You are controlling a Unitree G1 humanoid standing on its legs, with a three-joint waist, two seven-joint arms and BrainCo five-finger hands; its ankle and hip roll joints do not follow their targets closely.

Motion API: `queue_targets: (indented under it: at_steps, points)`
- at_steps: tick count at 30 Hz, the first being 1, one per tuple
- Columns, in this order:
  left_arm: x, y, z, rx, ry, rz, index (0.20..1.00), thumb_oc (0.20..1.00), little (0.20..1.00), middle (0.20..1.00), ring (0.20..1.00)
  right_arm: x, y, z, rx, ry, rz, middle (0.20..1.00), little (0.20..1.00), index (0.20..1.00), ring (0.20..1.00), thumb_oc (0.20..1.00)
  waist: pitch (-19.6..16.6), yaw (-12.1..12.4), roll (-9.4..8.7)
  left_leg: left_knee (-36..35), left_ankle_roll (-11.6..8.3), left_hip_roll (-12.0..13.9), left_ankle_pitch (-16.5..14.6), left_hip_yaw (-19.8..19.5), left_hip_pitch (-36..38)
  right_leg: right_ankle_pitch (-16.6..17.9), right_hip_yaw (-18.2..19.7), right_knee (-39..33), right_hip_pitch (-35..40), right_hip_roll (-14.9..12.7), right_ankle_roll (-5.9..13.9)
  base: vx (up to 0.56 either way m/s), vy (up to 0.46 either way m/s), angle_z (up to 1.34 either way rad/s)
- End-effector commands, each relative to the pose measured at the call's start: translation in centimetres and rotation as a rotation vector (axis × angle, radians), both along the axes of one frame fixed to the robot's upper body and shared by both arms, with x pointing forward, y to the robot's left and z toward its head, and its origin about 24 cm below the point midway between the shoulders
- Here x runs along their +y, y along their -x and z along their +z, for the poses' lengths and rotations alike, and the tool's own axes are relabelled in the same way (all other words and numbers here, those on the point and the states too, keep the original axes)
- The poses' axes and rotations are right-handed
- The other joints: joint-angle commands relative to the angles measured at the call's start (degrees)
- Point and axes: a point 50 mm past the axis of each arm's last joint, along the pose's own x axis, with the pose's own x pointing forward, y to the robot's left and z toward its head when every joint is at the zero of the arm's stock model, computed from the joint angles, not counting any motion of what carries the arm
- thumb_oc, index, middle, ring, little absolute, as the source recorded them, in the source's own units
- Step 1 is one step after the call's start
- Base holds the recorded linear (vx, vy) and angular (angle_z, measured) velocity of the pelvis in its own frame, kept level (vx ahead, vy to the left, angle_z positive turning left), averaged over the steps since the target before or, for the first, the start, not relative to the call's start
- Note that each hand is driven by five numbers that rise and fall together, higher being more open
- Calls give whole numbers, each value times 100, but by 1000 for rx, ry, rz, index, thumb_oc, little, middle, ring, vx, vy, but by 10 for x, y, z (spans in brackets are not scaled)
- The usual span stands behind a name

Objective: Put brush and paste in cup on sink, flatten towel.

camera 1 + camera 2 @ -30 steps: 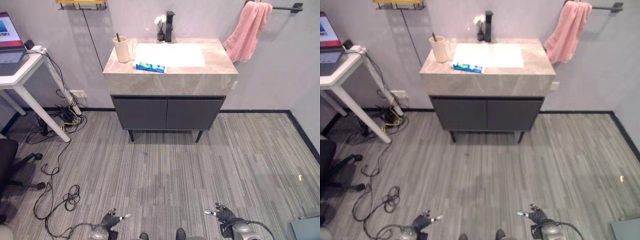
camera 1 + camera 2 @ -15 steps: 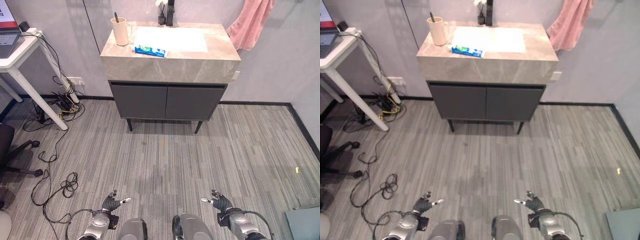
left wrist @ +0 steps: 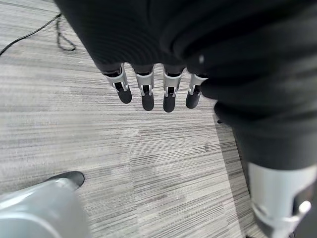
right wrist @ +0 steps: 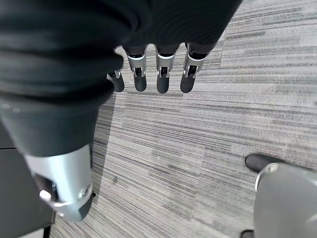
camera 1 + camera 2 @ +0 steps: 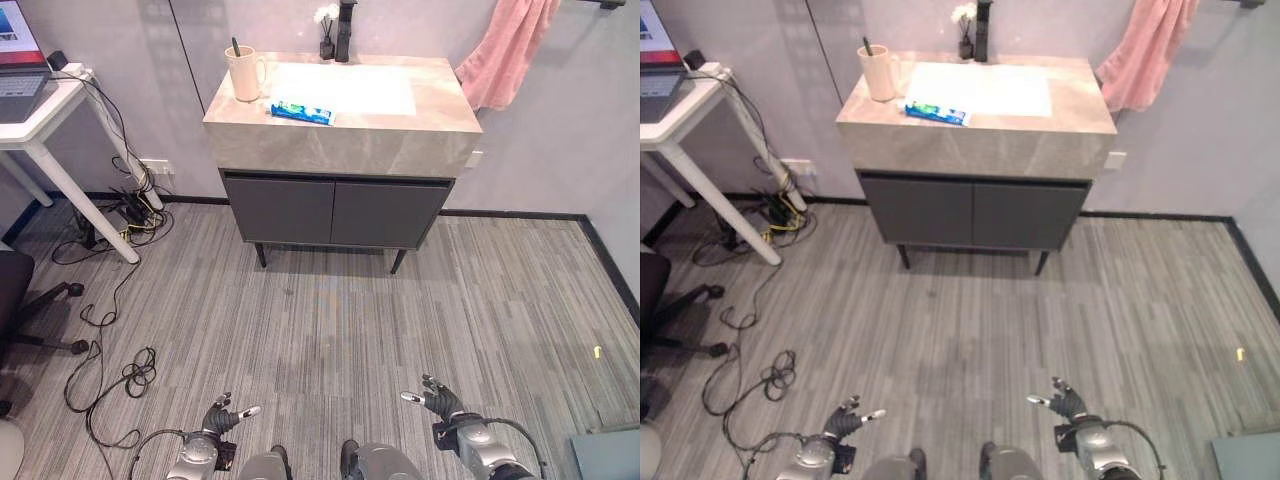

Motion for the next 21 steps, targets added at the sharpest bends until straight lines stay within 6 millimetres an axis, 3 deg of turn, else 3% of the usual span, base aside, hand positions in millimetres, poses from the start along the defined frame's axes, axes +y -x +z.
queue_targets:
  at_steps: [1,4,5,6,7,11,13,14,15,16,18,19,20,21]
  points:
    - [-5,-14,8,-80,29,5,1000,1000,1000,1000,1000,-17,-15,16,-87,74,27,1000,1000,1000,1000,1000,222,-139,20,23,111,123,1192,395,-486,703,-72,-1189,819,-56,401,104,-2,9]
    - [-3,-15,9,-89,27,18,1000,1000,1000,1000,1000,-18,-16,17,-89,81,21,1000,1000,1000,1000,1000,256,-90,79,-550,217,85,1201,483,-701,671,12,-1272,861,19,424,127,30,12]
    - [-3,-15,9,-93,28,19,1000,1000,1000,1000,1000,-16,-16,16,-87,74,13,1000,1000,1000,1000,1000,230,-55,157,-1111,315,109,1175,448,-718,631,62,-1320,883,113,444,271,100,1]
    - [-4,-14,8,-94,29,26,1000,1000,1000,1000,1000,-16,-13,12,-70,65,-22,1000,1000,1000,1000,1000,206,5,273,-1935,353,196,1473,443,-635,537,137,-1378,1014,229,496,383,143,-7]
    - [-4,-15,9,-99,29,28,1000,1000,1000,1000,1000,-14,-13,11,-64,81,-6,1000,1000,1000,1000,1000,210,28,312,-2262,341,258,1617,538,-615,452,171,-1385,1119,242,522,404,142,-17]
    - [-1,-12,9,-98,28,49,1000,1000,1000,1000,1000,-6,-19,11,-62,90,46,1000,1000,1000,1000,1000,123,118,281,-2014,537,170,1422,404,-590,250,379,-1253,1259,188,565,247,119,-38]
    - [4,-12,10,-102,21,61,1000,1000,1000,1000,1000,4,-23,12,-66,76,86,1000,1000,1000,1000,1000,16,191,185,-1682,722,-55,1117,368,-669,56,576,-1056,1381,3,669,328,178,-68]
    - [4,-12,10,-101,21,61,1000,1000,1000,1000,1000,4,-23,12,-65,76,86,1000,1000,1000,1000,1000,13,195,180,-1676,724,-57,1110,374,-670,50,580,-1050,1378,-2,671,463,273,-58]
    - [7,-10,9,-95,6,57,1000,1000,1000,1000,1000,7,-23,10,-56,68,95,1000,1000,1000,1000,1000,-104,229,123,-1513,867,-166,839,503,-664,72,612,-818,1353,-196,817,255,158,-46]
    - [7,-10,9,-95,6,57,1000,1000,1000,1000,1000,7,-23,10,-56,68,95,1000,1000,1000,1000,1000,-107,235,118,-1507,869,-167,832,512,-668,65,620,-809,1345,-201,820,341,225,-43]
    - [9,-9,10,-93,5,52,1000,1000,1000,1000,1000,8,-22,9,-46,75,111,1000,1000,1000,1000,1000,-181,250,96,-1462,950,-219,643,659,-565,331,621,-462,1175,-356,1014,290,211,-27]
    - [11,-11,12,-101,-8,30,1000,1000,1000,1000,1000,7,-23,10,-52,77,119,1000,1000,1000,1000,1000,-177,230,77,-1453,1085,-391,441,712,-378,1126,662,354,933,-518,1223,300,222,-31]
    - [11,-11,12,-101,-8,30,1000,1000,1000,1000,1000,7,-23,10,-52,78,119,1000,1000,1000,1000,1000,-188,238,88,-1462,1082,-377,451,715,-389,1143,668,343,919,-504,1219,311,295,-27]
    - [12,-15,15,-114,-17,15,1000,1000,1000,1000,1000,8,-27,14,-77,74,127,1000,1000,1000,1000,1000,-39,174,173,-1562,1186,-415,374,718,-121,1632,612,1119,470,-550,1239,104,136,-6]
